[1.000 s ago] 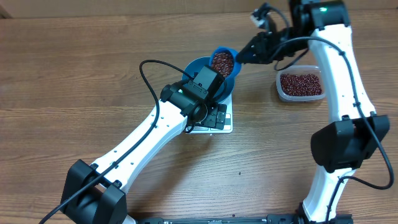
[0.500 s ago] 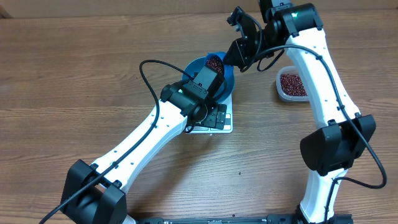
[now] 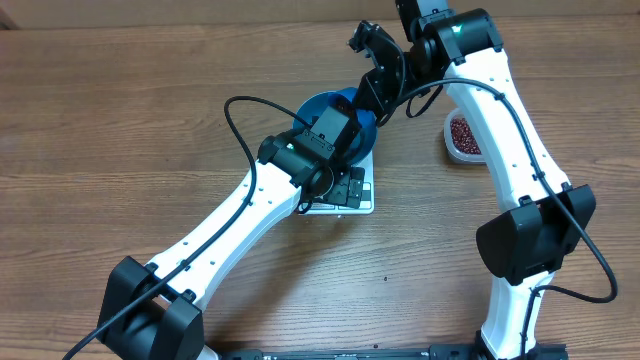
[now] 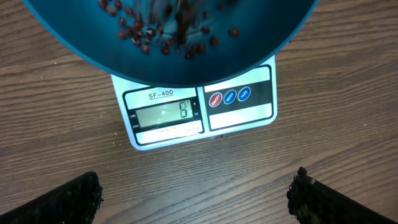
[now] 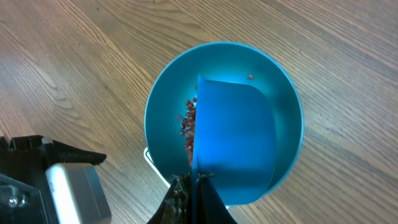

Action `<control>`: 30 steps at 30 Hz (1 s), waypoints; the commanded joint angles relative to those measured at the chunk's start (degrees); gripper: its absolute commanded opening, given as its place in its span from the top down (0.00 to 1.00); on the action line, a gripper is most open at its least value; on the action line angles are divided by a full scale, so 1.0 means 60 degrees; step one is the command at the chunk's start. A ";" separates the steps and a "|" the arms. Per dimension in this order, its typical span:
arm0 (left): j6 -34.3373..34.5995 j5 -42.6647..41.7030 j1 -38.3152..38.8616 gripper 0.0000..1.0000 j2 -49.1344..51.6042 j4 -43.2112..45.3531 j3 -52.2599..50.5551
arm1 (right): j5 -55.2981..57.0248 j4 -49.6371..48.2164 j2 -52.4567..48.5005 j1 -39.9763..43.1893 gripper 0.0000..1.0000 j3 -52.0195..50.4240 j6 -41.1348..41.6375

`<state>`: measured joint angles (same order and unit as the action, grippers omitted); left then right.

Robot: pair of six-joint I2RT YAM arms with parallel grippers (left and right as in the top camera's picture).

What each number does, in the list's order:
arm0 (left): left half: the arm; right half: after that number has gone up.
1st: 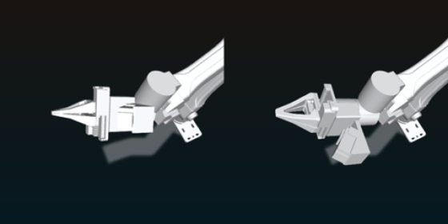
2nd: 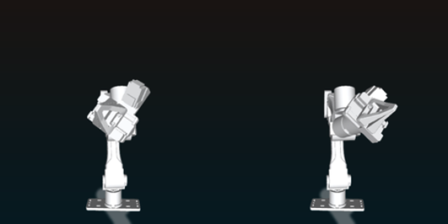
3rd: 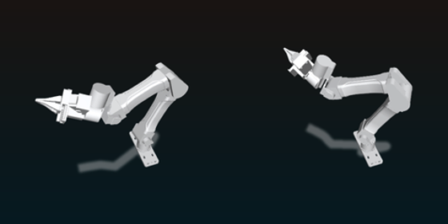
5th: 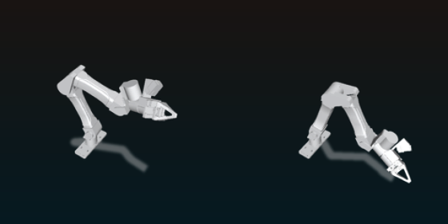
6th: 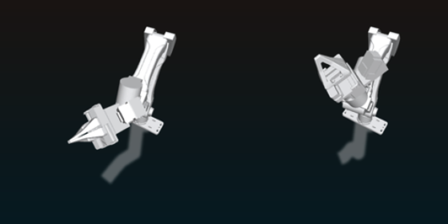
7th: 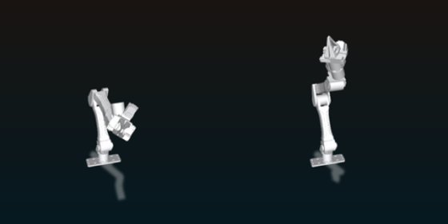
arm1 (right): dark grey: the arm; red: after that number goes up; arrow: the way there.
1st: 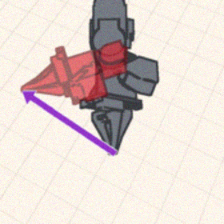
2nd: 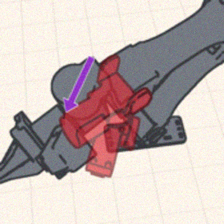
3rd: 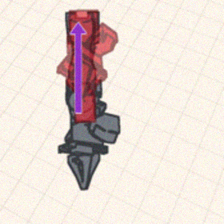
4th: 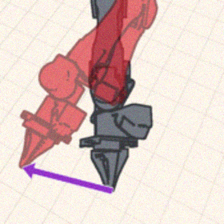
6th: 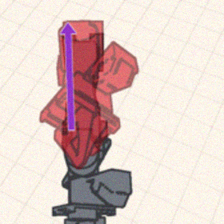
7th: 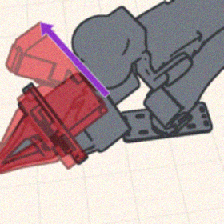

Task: Scoop item into bowl and weigh 150g on scale
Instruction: 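Carry the scoop over the teal bowl and tilt it with the right gripper, then hold the scoop tilted over the bowl, pouring beans with the right gripper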

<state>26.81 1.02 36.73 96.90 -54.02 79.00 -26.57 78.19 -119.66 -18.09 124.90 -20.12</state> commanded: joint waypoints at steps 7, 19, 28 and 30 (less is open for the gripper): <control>-0.0178 -0.0073 -0.0033 0.00 0.0080 0.0018 -0.0091 | -0.0062 -0.0211 0.0127 -0.0040 0.96 0.0240 -0.0186; -0.0178 -0.0073 -0.0033 0.01 0.0080 0.0018 -0.0091 | 0.0561 -0.0051 0.0124 -0.0051 0.96 0.0240 -0.0160; -0.0178 -0.0073 -0.0033 0.01 0.0080 0.0018 -0.0091 | 0.0761 -0.0036 0.0124 -0.0102 0.96 0.0240 -0.0157; -0.0178 -0.0073 -0.0033 0.01 0.0080 0.0018 -0.0091 | 0.0892 -0.0124 0.0124 -0.0102 0.96 0.0240 -0.0036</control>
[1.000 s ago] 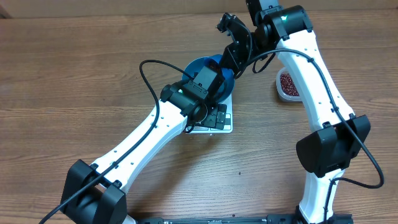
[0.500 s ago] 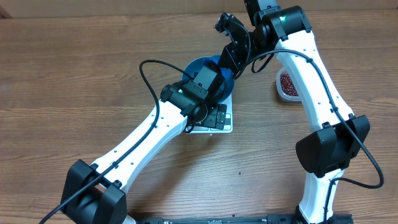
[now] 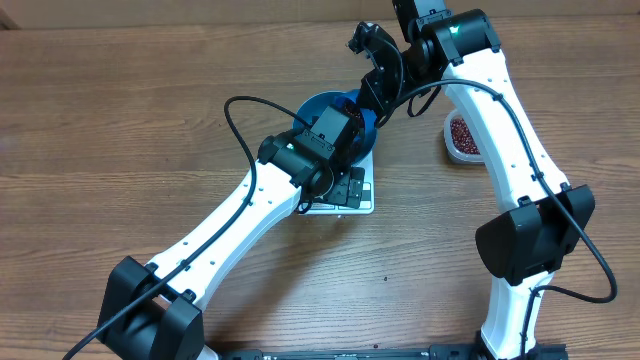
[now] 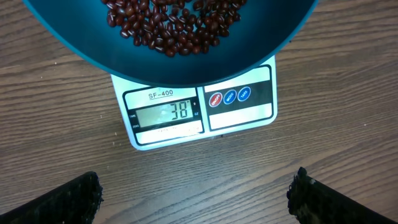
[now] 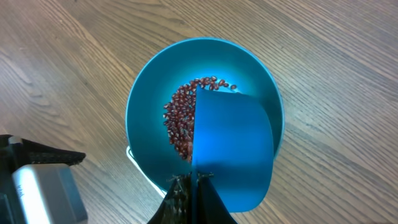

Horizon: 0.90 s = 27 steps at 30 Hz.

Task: Scoop item into bowl and weigh 150g on scale
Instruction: 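Hold the scoop tilted over the bowl, pouring beans with the right gripper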

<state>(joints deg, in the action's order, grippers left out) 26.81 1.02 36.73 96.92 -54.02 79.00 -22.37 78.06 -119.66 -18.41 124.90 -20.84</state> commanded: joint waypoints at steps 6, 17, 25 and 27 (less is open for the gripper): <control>-0.0178 -0.0073 -0.0033 0.01 0.0076 0.0018 -0.0091 | 0.0175 -0.0200 0.0124 -0.0076 0.96 0.0240 0.0219; -0.0178 -0.0073 -0.0033 0.00 0.0076 0.0018 -0.0091 | 0.0732 -0.0685 0.0124 -0.0164 0.96 0.0240 0.0940; -0.0178 -0.0073 -0.0033 0.00 0.0076 0.0018 -0.0091 | 0.0725 -0.0729 0.0124 -0.0160 0.96 0.0240 0.0980; -0.0178 -0.0073 -0.0033 0.01 0.0076 0.0018 -0.0091 | 0.0685 -0.0678 0.0124 -0.0160 0.96 0.0240 0.0965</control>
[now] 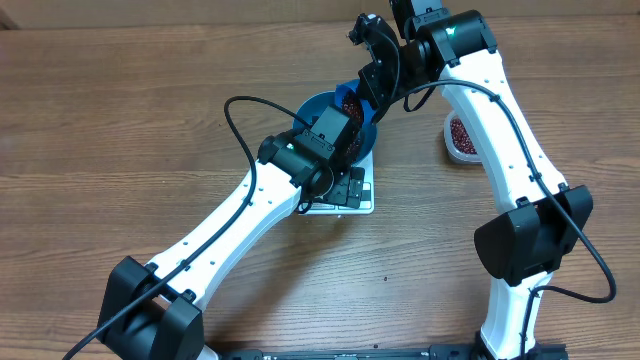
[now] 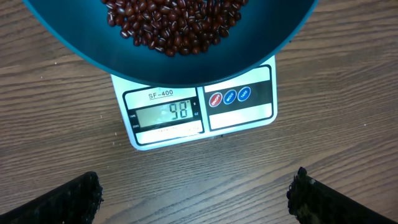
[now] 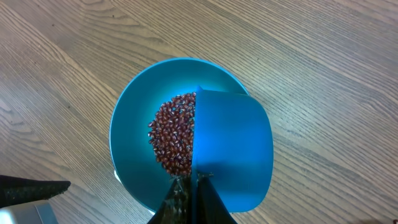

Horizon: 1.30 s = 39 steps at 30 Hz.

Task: Scoop item into bowl and weigh 150g on scale
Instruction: 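Hold the scoop tilted over the bowl, pouring beans with the right gripper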

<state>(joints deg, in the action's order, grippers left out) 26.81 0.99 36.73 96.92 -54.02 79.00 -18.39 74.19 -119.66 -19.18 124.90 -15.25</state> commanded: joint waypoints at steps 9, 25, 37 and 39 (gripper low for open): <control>-0.0178 -0.0069 -0.0033 0.00 0.0076 0.0018 -0.0091 | 0.0058 -0.0109 0.0117 -0.0109 0.96 0.0240 -0.0200; -0.0178 -0.0069 -0.0033 0.01 0.0076 0.0018 -0.0091 | 0.0055 0.0109 0.0117 -0.0142 0.96 0.0237 -0.0393; -0.0178 -0.0069 -0.0033 0.00 0.0076 0.0018 -0.0091 | 0.0055 -0.0018 0.0204 -0.0142 0.96 0.0335 -0.0393; -0.0178 -0.0069 -0.0033 0.00 0.0076 0.0018 -0.0091 | 0.0055 -0.0044 0.0284 -0.0142 0.96 0.0342 -0.0393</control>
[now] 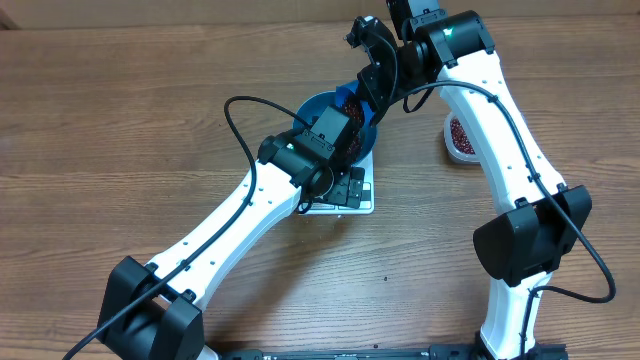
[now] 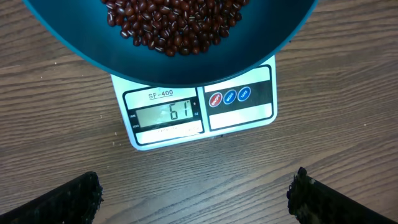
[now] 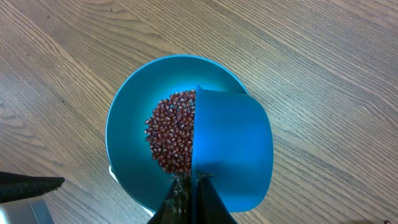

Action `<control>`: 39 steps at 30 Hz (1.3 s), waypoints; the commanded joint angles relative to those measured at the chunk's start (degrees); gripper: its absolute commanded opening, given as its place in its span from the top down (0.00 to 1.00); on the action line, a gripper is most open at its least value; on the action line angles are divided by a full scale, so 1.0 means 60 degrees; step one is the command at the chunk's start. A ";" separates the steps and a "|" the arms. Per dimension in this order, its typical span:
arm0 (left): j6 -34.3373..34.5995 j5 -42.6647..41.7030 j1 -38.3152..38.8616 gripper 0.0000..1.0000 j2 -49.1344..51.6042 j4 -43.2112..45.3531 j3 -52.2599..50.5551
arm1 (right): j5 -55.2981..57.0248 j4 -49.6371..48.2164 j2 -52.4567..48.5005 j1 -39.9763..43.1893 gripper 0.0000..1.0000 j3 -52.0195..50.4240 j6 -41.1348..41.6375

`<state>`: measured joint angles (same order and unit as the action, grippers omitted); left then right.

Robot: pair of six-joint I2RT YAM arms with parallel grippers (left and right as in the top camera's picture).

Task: Scoop item into bowl and weigh 150g on scale
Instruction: 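Hold the scoop tilted over the bowl, pouring beans with the right gripper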

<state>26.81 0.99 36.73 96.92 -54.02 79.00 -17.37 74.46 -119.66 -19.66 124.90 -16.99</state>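
A blue bowl (image 3: 124, 143) stands on the white scale (image 2: 239, 118) and holds a heap of red beans (image 2: 177, 25). The scale's display (image 2: 165, 113) reads 61. My right gripper (image 3: 193, 186) is shut on a blue scoop (image 3: 233, 149), held on edge above the bowl's right half; no beans show in it. Near the scale's front edge my left gripper (image 2: 196, 193) hangs open over bare wood, its fingers (image 2: 68, 199) wide apart, nothing between them. In the overhead view the left wrist (image 1: 335, 135) covers much of the bowl.
A small white tub of red beans (image 1: 462, 137) sits on the table to the right of the scale, beside the right arm. A black cable loops from the left arm over the wood left of the bowl. The scale (image 1: 350, 195) lies mid-table.
The display has changed from 98 to 61. My right gripper with the scoop stands slightly higher over the bowl. The bean heap and my left gripper look unchanged.
At first beans were falling into the bowl from the scoop held low, the display showing 8. Then a heap lay in the bowl at 38, later 98, with the scoop higher each time. Now it reads 61. My left gripper stayed open in place.
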 commanded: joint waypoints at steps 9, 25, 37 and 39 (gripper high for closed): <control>-0.0178 -0.0069 -0.0033 0.00 0.0076 0.0018 -0.0091 | -0.0062 0.0022 0.0379 -0.0062 0.96 0.0339 -0.0106; -0.0178 -0.0069 -0.0033 0.01 0.0076 0.0018 -0.0091 | 0.0211 -0.0080 0.0685 -0.0091 0.96 0.0382 0.0117; -0.0178 -0.0069 -0.0033 0.00 0.0076 0.0018 -0.0091 | 0.0255 -0.0138 0.0925 -0.0091 0.96 0.0379 0.0117; -0.0178 -0.0069 -0.0033 0.00 0.0076 0.0018 -0.0091 | 0.0419 -0.0164 0.0925 -0.0091 0.96 0.0379 0.0117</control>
<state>26.81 1.02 36.73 96.90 -54.02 79.00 -15.99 74.11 -116.73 -19.75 124.95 -16.53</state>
